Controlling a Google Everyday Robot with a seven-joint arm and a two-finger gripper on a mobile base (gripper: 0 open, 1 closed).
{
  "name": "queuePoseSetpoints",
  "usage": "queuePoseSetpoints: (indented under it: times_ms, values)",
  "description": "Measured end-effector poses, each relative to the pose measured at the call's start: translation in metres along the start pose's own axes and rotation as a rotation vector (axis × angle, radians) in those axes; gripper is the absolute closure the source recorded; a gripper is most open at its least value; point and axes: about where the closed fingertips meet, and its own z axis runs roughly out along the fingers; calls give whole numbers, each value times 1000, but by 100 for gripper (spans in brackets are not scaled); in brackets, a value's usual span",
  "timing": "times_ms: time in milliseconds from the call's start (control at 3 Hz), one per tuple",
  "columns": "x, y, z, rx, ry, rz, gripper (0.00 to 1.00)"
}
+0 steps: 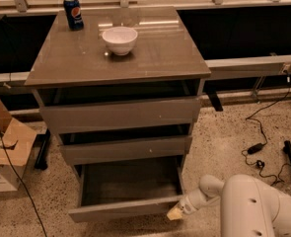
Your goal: Close bottom drawer
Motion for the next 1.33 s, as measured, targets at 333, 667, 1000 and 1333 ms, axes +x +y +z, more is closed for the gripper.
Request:
queuePoseSetpoints:
  times_ms: [333, 667, 1000, 1333]
  values:
    - [-1, 0, 1, 0, -1, -4, 100]
    - [-31, -23, 6, -10, 5, -34, 100]
    - [-31, -23, 6, -10, 5, -34, 100]
    - [-26, -23, 11, -5, 8, -14, 100]
